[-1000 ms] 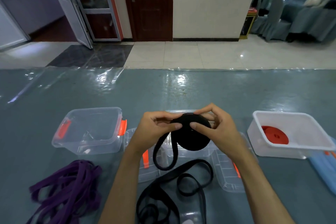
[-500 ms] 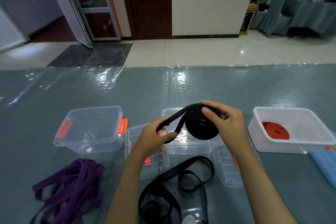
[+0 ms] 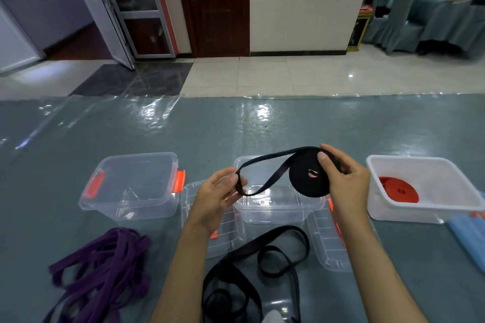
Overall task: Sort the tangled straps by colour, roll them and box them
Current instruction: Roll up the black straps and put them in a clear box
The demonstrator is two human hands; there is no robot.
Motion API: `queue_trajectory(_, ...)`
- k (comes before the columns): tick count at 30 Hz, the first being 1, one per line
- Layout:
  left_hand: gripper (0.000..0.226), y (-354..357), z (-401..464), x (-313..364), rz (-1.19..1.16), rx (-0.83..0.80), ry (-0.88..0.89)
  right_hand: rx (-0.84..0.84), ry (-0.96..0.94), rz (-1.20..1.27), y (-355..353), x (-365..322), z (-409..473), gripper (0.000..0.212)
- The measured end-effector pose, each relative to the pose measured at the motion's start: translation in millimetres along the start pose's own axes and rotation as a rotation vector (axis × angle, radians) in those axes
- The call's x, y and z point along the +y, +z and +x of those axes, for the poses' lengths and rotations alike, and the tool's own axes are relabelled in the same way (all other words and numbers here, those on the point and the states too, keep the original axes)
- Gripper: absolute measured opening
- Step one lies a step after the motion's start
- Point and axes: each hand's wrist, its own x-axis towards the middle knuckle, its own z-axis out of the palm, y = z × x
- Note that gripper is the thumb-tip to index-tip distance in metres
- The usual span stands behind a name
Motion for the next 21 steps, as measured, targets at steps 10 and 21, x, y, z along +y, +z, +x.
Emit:
queue_trajectory(10,0.021,-1,-3,-1,0.298,0.170,-0.082,-0.207,0.000,0.017,0,-6,-8,0.023)
queue_trajectory(21,0.029,39,-7,24,0.574,-0.259,0.321,-0.541,-0.126,-0.184,16,-13,-18,0.025)
